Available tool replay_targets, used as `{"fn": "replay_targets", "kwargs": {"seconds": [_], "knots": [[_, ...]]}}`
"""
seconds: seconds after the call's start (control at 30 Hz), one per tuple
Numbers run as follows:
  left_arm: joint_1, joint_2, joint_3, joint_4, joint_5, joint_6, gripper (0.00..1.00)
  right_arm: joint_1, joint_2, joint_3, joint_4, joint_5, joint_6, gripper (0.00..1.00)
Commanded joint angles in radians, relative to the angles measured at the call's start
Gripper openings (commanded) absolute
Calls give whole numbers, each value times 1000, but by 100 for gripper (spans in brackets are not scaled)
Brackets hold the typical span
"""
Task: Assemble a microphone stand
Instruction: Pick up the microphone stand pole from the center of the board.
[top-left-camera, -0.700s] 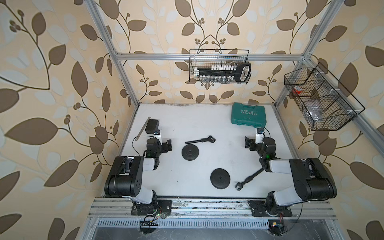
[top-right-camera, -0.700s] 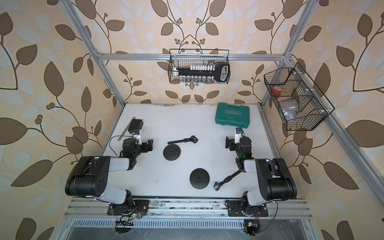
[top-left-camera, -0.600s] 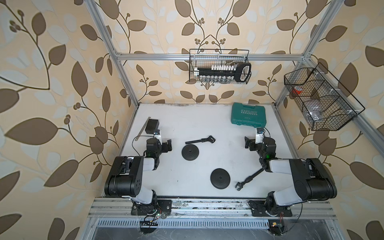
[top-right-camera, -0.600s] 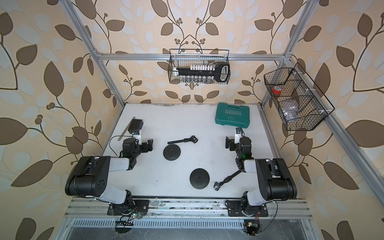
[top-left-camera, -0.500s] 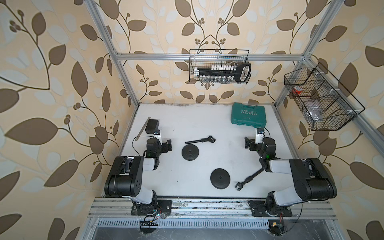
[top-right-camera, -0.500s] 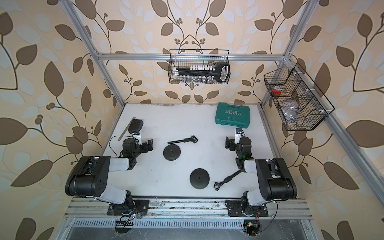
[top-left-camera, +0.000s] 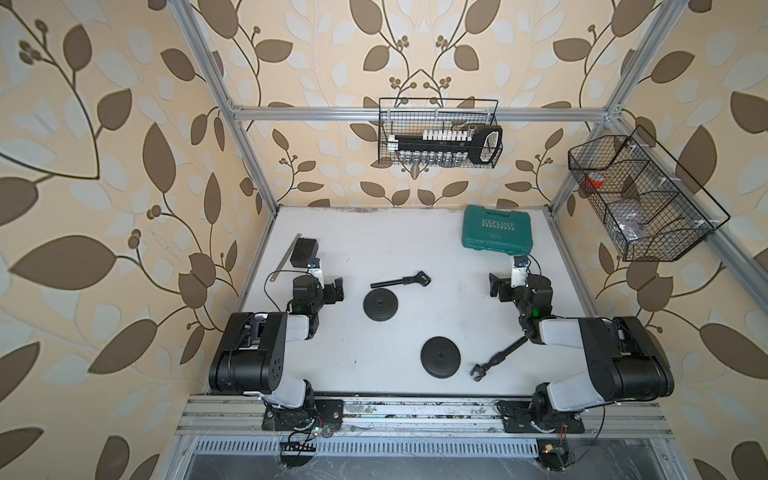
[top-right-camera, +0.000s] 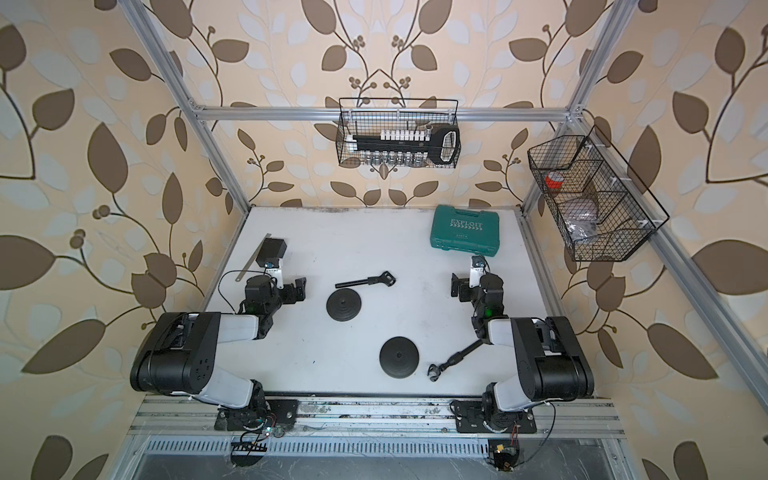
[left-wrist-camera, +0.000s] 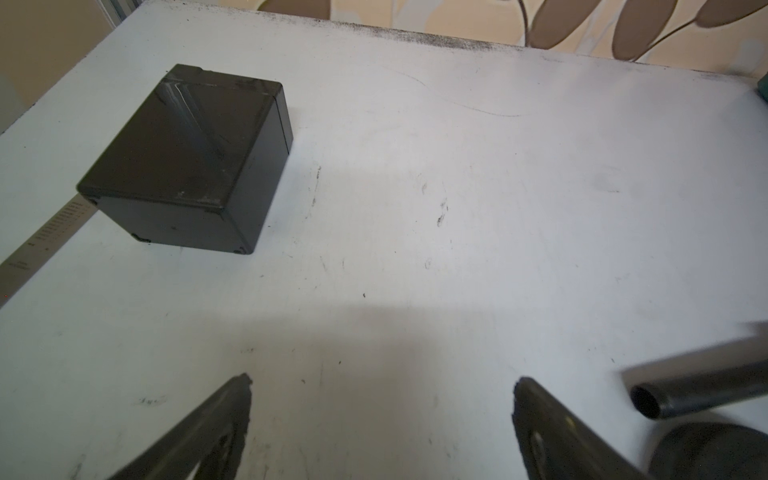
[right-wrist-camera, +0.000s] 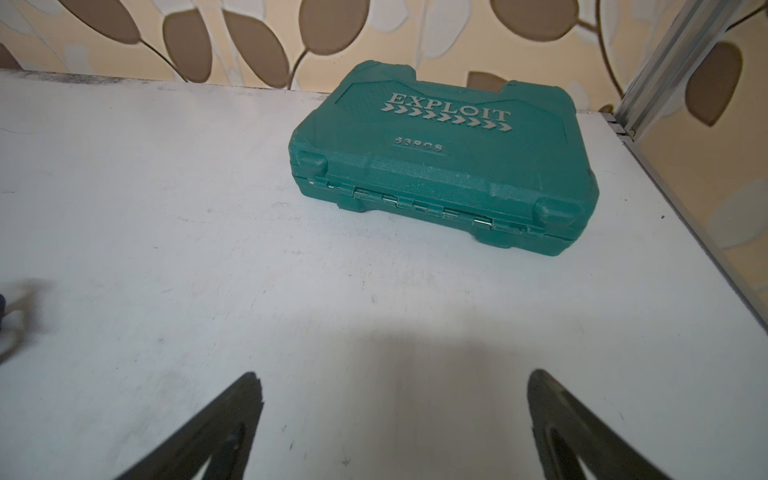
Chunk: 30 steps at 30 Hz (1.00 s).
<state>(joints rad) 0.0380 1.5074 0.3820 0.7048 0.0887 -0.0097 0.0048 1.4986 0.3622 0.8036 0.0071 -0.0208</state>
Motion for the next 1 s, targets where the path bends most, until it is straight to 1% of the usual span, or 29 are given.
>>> {"fn": "replay_targets", "kwargs": {"seconds": [0.0, 0.03, 0.07, 0.1, 0.13, 0.17, 0.23, 0.3, 0.33, 0.4, 0.43, 0.47, 0.53, 0.6, 0.67, 0.73, 0.77, 0.87, 0.93, 0.97], "knots": [[-10, -49, 97, -159, -16, 7, 99, -5, -5, 22, -10, 1, 18, 93], [-23, -86, 182, -332, -37, 10, 99, -3, -37, 30, -42, 13, 22, 89], [-37, -107, 239, -430, -67, -3, 98, 5, -82, 52, -120, 26, 18, 88], [-57, -128, 273, -478, -98, -45, 98, 28, -141, 92, -253, 69, 24, 88], [-80, -149, 275, -474, -97, -80, 98, 58, -182, 150, -380, 123, 37, 88], [-108, -171, 269, -455, -90, -105, 98, 81, -203, 195, -471, 138, 53, 87], [-195, -204, 271, -442, -102, -152, 98, 129, -233, 278, -604, 60, 63, 82], [-258, -210, 312, -489, -75, -191, 96, 199, -244, 328, -674, -2, 31, 82], [-277, -207, 342, -524, -55, -228, 95, 240, -242, 346, -702, -30, -2, 82], [-294, -200, 365, -564, 38, -271, 88, 297, -233, 375, -751, -62, -44, 82], [-297, -200, 368, -578, 65, -298, 88, 319, -229, 388, -771, -79, -44, 82], [-297, -203, 362, -579, 90, -319, 88, 328, -223, 395, -783, -104, -29, 82], [-300, -218, 339, -556, 146, -344, 86, 331, -212, 408, -802, -192, 8, 81], [-303, -234, 327, -542, 196, -359, 87, 349, -200, 409, -796, -229, 4, 79], [-306, -239, 324, -533, 208, -392, 86, 375, -177, 423, -805, -215, -8, 79], [-313, -237, 329, -543, 228, -421, 84, 398, -141, 468, -869, -213, -16, 78], [-318, -237, 332, -547, 238, -424, 81, 408, -128, 487, -892, -213, -23, 78], [-339, -241, 330, -558, 246, -430, 79, 450, -88, 531, -941, -197, -52, 78], [-351, -248, 327, -574, 210, -448, 79, 478, -68, 547, -952, -179, -66, 78], [-352, -251, 326, -574, 215, -441, 79, 488, -62, 551, -954, -176, -67, 78]]}}
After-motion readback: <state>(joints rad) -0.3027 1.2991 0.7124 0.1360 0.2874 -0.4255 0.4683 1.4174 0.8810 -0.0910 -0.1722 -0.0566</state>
